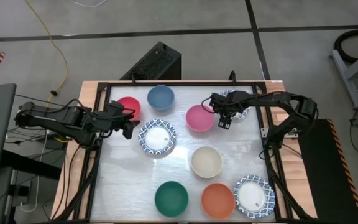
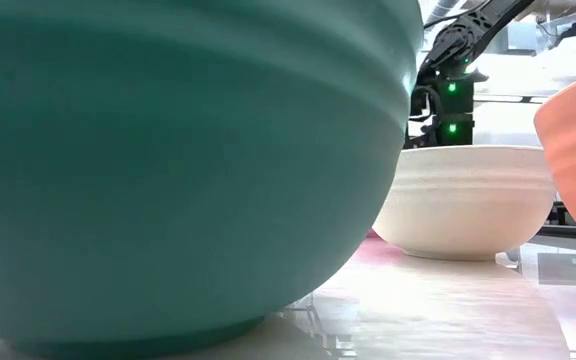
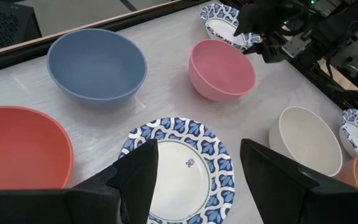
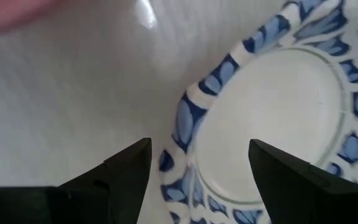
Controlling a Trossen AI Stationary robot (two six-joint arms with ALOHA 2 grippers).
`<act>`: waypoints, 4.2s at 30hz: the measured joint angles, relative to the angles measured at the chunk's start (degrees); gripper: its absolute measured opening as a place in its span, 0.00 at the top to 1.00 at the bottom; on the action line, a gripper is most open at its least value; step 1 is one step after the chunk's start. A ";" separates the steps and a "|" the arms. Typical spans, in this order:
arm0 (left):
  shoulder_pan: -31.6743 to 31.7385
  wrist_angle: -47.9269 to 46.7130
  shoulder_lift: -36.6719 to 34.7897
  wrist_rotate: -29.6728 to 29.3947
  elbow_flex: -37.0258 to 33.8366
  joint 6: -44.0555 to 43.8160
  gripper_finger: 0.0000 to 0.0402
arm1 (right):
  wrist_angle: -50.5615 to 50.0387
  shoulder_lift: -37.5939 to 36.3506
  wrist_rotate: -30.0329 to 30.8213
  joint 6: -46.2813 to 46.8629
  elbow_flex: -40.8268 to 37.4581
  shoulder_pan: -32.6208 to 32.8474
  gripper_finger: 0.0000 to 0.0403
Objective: Nest bowls inside each other
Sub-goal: Stack the blue patterned bowl on top of the blue patterned bowl
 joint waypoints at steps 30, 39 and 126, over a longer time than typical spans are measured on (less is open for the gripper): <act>0.02 0.02 0.00 4.66 0.00 -3.18 0.46 | 9.81 -0.04 3.53 7.80 -7.42 1.23 0.28; 0.02 0.04 -0.02 2.08 0.00 -3.21 0.46 | 8.58 -0.04 6.73 8.85 -7.80 4.97 0.44; 19.34 20.55 7.37 20.37 0.00 -9.87 0.46 | 11.00 7.58 14.60 -55.54 33.20 27.60 0.98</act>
